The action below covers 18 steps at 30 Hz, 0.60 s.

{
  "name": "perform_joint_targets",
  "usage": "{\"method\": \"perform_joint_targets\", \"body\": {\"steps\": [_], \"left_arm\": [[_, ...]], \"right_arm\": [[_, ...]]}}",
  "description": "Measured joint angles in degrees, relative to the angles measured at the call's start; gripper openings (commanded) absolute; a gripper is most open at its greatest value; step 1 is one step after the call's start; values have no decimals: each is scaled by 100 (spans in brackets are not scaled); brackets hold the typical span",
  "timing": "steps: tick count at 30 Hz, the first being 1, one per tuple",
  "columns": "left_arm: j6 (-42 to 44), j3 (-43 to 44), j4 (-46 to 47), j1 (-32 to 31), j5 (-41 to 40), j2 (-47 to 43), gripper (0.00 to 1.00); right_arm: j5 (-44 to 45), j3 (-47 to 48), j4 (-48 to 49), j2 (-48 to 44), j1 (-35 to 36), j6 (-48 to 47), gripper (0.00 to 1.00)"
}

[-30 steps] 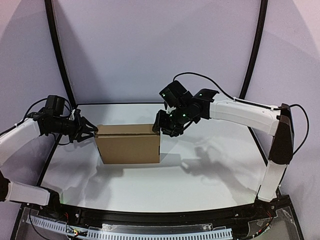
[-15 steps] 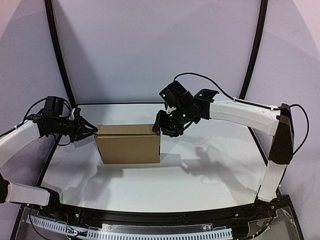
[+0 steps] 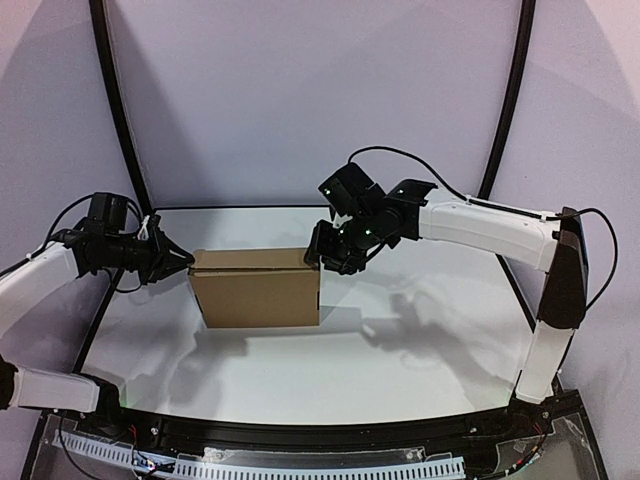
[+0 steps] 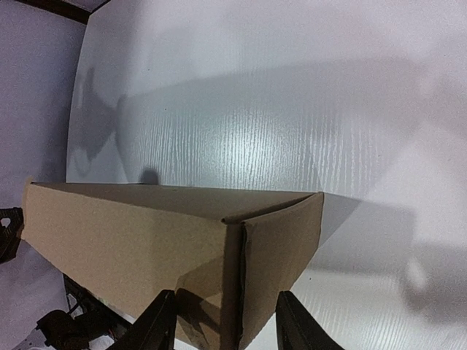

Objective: Fold the paper box

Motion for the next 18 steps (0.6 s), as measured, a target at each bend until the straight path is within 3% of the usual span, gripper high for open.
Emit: {"method": "perform_joint_targets", "body": {"steps": [10,15,18], "left_arm": [[-296,-58,57,-102,-240,-7,7],[-637,-135,188,-456,-805,-111,2],[-840,-229,395,-529,-971,-140,6]], "right_arm": [[0,-39,69,-2,-5,65,48],[-3,-50,73,-2,-23,65,48],[-3,-60,113,-2,-46,60,48]]}}
